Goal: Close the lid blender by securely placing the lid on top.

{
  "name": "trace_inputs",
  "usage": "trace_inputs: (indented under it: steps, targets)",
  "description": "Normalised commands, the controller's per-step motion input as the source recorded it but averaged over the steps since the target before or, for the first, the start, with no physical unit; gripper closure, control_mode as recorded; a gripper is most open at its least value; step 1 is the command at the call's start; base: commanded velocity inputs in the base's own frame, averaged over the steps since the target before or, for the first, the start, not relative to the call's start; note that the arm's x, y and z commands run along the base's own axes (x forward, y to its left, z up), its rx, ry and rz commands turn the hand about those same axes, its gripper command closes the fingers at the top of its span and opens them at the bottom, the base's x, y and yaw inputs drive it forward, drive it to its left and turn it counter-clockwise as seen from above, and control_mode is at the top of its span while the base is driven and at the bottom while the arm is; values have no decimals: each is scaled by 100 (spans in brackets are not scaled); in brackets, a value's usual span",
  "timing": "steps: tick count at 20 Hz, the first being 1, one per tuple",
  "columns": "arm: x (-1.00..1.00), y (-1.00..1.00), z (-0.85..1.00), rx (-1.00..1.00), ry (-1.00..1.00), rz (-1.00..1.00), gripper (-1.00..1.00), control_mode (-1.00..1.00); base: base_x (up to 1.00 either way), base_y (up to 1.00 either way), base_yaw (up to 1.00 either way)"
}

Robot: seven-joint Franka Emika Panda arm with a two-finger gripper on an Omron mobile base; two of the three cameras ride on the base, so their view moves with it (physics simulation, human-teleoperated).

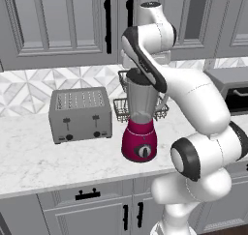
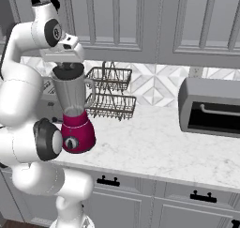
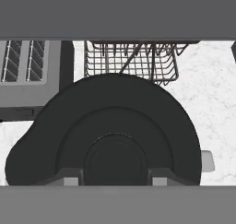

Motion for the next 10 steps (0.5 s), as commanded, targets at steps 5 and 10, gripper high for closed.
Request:
trace_inputs:
  steps: [5,10]
  targets:
    - [-26,0,0,0,7,0,100,-100,0,0,0]
    - [0,0,-2,0,0,0,100,-100,0,0,0]
